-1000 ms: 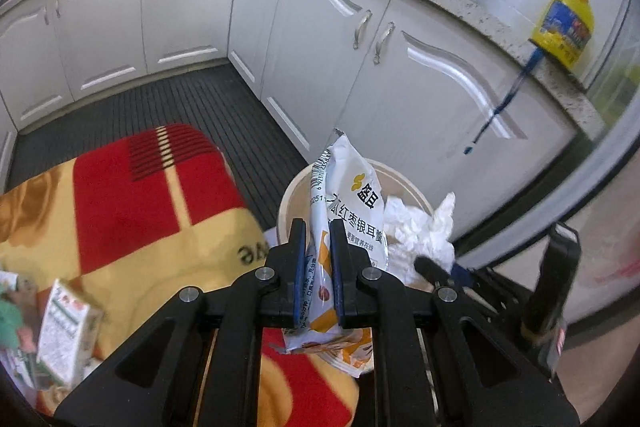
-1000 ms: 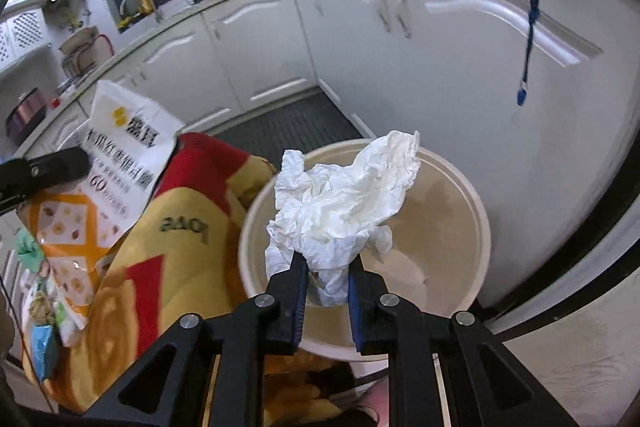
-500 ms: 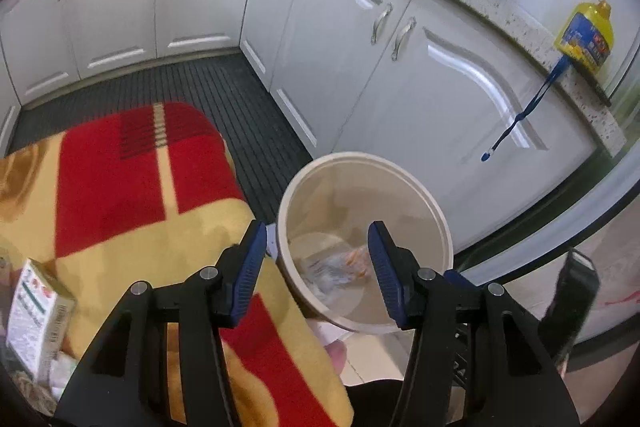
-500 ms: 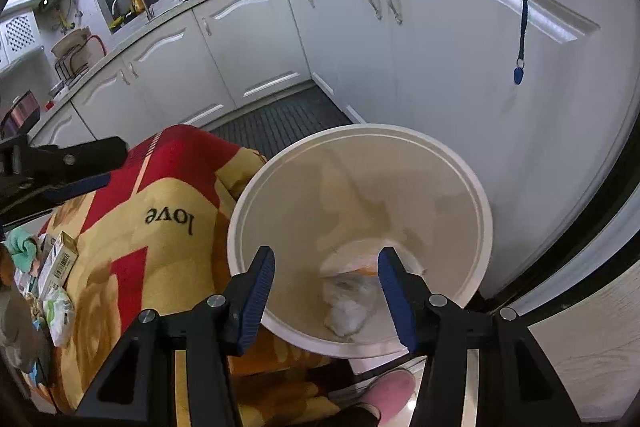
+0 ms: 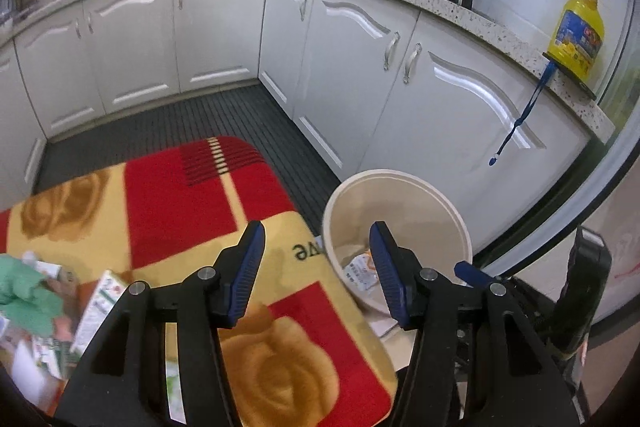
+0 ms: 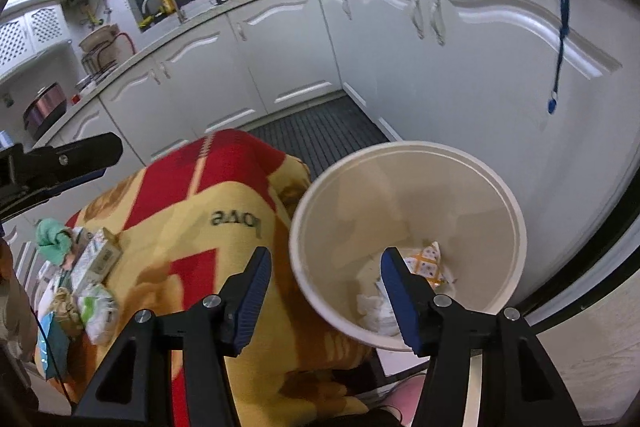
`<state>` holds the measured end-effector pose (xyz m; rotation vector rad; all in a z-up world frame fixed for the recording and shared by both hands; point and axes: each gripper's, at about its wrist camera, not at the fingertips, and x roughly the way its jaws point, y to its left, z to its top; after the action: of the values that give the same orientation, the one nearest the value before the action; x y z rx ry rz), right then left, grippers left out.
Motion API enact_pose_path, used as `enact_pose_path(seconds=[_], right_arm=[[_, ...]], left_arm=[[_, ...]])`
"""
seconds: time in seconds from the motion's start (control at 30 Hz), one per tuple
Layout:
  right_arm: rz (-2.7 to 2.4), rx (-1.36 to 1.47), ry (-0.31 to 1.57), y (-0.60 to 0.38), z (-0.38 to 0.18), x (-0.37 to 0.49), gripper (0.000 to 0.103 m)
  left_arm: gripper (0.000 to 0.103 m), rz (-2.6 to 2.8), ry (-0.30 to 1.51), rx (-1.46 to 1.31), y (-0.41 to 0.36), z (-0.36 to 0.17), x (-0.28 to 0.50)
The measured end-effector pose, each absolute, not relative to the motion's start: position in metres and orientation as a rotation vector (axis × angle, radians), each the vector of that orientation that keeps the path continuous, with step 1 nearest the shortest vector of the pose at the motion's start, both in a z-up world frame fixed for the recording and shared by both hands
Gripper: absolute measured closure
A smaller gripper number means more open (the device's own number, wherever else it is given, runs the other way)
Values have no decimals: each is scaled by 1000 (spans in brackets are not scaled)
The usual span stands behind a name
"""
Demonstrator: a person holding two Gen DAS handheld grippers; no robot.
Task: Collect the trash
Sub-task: 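Return both tools to the table and reach toward the blue wipe packet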
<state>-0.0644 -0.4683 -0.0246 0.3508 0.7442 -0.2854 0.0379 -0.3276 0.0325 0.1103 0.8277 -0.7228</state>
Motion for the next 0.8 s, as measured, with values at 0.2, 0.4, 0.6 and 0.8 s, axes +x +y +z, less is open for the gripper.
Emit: enact_pose_path(seconds=[0.2, 0.4, 0.6, 0.8], right_arm=[[-242, 313, 726, -438, -12, -58, 44], [-217, 289, 703, -413, -3, -52, 37], [-204, 262, 683, -393, 7, -45, 31], [-159, 248, 671, -369, 18, -39, 26]], left_arm=[[46, -712, 787, 128, -299, 44, 28], [40, -681, 770, 95, -263, 48, 26], [33, -662, 762, 56, -228, 52, 26], [32, -657, 773, 40, -192, 52, 25]])
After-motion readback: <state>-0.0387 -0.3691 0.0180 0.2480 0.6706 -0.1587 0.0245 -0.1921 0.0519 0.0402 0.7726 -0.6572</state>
